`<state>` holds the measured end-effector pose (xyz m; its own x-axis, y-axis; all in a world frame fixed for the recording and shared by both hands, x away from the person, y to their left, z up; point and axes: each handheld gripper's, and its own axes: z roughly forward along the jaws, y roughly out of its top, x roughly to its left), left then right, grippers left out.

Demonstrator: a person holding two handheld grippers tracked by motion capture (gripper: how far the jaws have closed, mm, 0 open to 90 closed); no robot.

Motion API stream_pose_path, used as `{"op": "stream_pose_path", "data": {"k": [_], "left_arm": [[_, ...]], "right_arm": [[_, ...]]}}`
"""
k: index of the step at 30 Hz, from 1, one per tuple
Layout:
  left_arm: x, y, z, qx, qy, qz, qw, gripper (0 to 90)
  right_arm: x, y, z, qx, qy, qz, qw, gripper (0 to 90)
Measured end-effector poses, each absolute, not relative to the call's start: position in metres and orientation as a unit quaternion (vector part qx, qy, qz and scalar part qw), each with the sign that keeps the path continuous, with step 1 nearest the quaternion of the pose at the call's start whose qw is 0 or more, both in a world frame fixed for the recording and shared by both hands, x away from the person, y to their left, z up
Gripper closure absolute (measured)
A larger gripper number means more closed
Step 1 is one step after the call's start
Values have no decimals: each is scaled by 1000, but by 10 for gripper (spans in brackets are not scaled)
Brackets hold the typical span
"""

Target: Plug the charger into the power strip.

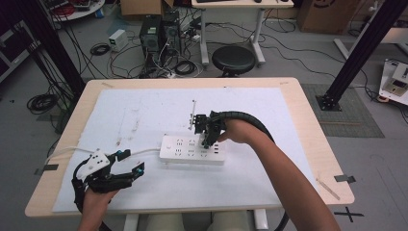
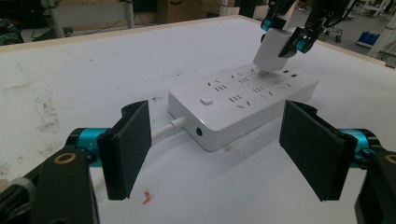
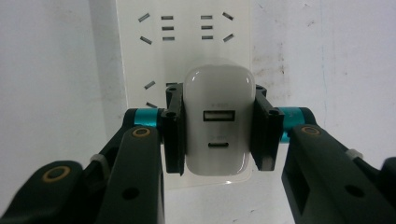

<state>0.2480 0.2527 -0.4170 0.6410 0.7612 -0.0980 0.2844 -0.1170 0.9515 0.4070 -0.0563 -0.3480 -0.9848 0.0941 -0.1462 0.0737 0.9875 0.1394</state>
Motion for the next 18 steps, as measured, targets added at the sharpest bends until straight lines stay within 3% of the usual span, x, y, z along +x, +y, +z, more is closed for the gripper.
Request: {"op": "stream_pose_path", "data": {"k": [10,18], "left_arm": [[249,255,-418,716,365,214,555,252],[249,259,-419,713,369,216,556,252]], "right_arm": [[407,-41,-357,20,996,19,83,640],[414,-41,-357,27,998,25,60,642]]}}
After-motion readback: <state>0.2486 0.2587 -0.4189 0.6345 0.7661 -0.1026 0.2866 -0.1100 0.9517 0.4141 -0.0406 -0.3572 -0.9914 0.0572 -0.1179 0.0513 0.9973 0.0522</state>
